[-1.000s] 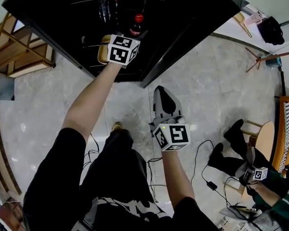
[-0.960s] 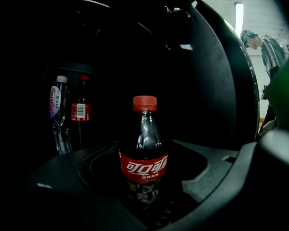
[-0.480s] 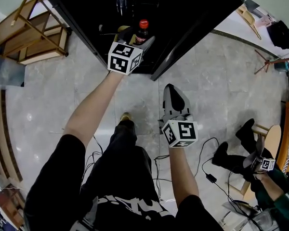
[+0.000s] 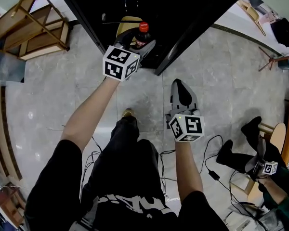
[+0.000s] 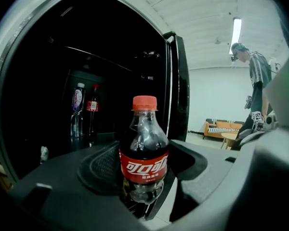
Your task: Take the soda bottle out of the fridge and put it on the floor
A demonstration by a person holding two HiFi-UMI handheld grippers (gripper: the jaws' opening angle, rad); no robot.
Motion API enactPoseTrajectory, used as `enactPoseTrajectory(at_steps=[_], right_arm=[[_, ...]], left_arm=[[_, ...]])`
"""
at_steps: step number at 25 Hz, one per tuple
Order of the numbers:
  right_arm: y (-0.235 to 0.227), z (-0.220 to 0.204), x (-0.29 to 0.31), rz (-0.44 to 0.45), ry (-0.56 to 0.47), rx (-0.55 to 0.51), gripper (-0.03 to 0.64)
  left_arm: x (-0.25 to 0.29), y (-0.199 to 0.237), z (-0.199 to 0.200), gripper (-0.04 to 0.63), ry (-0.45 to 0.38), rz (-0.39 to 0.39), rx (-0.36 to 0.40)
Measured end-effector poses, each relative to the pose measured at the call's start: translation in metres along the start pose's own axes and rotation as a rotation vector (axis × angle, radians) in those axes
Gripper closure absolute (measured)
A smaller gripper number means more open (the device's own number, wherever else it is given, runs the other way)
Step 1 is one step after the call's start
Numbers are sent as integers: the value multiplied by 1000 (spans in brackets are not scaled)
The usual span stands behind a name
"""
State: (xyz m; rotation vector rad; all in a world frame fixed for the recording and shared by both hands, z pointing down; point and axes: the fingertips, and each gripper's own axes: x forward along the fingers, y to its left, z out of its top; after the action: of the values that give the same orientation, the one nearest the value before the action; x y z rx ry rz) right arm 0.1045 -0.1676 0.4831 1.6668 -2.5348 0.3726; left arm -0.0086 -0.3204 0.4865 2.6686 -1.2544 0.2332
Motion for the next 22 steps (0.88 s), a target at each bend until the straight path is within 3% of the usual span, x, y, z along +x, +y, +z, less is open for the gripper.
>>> enactPoseTrajectory(at_steps=[8,22], right_arm=[[-15,-50,11,-8,-32,-8,594],[-42,-188,45,14,-79,16,594]], left_arm=[[-9,-18,-50,293,-4,-51,47],[-5,-30,-161,293,-44,-97,68]])
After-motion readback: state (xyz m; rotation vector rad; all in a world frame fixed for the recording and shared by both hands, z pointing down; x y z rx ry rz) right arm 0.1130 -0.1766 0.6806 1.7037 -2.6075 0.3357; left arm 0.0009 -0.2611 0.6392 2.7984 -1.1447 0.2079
